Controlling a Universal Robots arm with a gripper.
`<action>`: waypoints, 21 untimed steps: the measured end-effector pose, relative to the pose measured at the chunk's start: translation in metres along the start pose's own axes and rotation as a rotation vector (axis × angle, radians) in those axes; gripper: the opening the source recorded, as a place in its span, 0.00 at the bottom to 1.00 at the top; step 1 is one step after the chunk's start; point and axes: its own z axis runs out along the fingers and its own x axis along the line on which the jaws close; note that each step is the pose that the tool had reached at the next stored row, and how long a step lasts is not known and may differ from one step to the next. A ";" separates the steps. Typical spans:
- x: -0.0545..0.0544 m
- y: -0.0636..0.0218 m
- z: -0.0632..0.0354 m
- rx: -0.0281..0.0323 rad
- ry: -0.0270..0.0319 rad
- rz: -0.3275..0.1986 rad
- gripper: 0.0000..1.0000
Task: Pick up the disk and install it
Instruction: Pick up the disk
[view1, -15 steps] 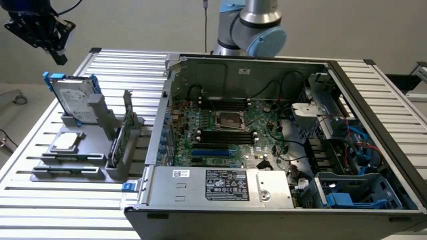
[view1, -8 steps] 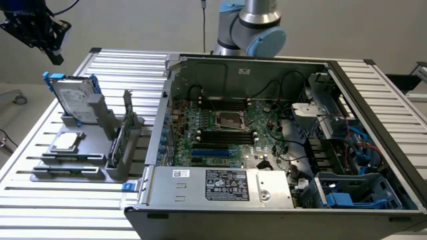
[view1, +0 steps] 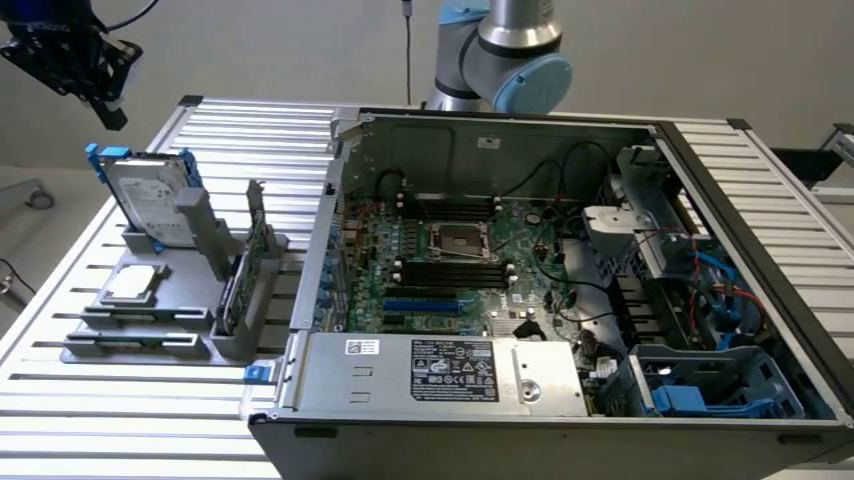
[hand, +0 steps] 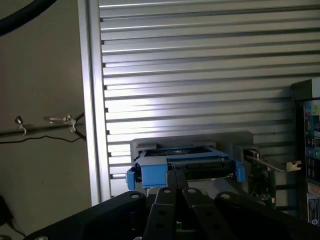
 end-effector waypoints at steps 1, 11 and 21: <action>0.000 0.0000 0.0000 0.0000 0.0000 0.000 0.11; 0.005 -0.0003 0.0000 0.0000 -0.0001 0.000 0.11; 0.009 0.0009 0.0005 -0.0011 0.0062 -0.100 0.11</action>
